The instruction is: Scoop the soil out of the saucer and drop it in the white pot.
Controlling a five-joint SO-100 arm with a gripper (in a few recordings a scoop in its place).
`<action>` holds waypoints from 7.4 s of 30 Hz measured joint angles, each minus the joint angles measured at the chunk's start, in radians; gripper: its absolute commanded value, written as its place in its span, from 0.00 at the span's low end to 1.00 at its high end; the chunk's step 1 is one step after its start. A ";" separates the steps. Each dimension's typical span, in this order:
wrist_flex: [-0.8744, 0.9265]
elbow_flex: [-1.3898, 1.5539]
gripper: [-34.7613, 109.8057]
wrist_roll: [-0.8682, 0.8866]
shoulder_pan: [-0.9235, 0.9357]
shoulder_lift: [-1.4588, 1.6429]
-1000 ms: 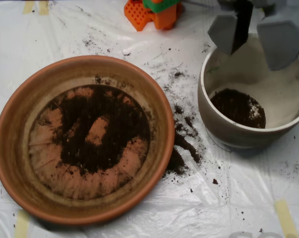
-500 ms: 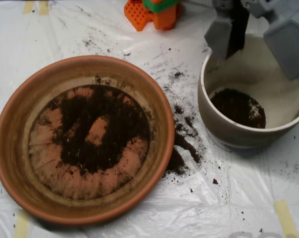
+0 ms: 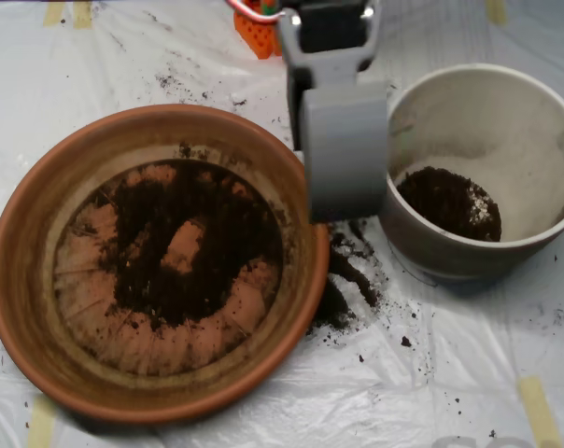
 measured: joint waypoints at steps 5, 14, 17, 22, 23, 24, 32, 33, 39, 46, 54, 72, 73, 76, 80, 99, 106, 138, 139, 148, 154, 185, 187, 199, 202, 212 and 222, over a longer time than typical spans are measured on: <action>-0.014 0.064 0.50 0.032 0.155 -0.072; -0.170 0.318 0.48 0.015 0.364 -0.109; -0.221 0.399 0.48 -0.020 0.394 -0.124; -0.265 0.471 0.48 -0.054 0.459 -0.224; -0.275 0.472 0.48 -0.052 0.471 -0.253; -0.279 0.472 0.49 -0.058 0.483 -0.284; -0.293 0.439 0.39 -0.109 0.545 -0.410; -0.299 0.436 0.38 -0.109 0.549 -0.410; -0.344 0.434 0.31 -0.107 0.560 -0.408; -0.379 0.515 0.24 -0.110 0.557 -0.350; -0.336 0.540 0.24 -0.110 0.509 -0.334; 0.011 0.202 0.24 -0.051 0.281 -0.043; 0.014 0.202 0.24 -0.058 0.249 -0.003; 0.014 0.201 0.24 -0.083 0.133 0.106; 0.031 0.199 0.24 -0.123 -0.021 0.183; 0.150 -0.120 0.45 -0.210 -0.394 -0.118; 0.155 -0.120 0.48 -0.199 -0.428 -0.118; -0.002 0.183 0.51 -0.041 0.204 -0.009; -0.032 0.233 0.51 -0.052 0.227 -0.009; -0.216 0.512 0.56 -0.158 0.339 -0.066; -0.272 0.566 0.57 -0.207 0.339 -0.172; -0.488 0.647 0.42 -0.377 0.287 -0.272; -0.518 0.669 0.42 -0.357 0.284 -0.259; -0.586 0.762 0.29 -0.410 0.287 -0.175; -0.574 0.761 0.24 -0.422 0.301 -0.172; -0.387 0.676 0.24 -0.376 0.311 -0.132; -0.135 0.374 0.24 -0.255 0.202 -0.034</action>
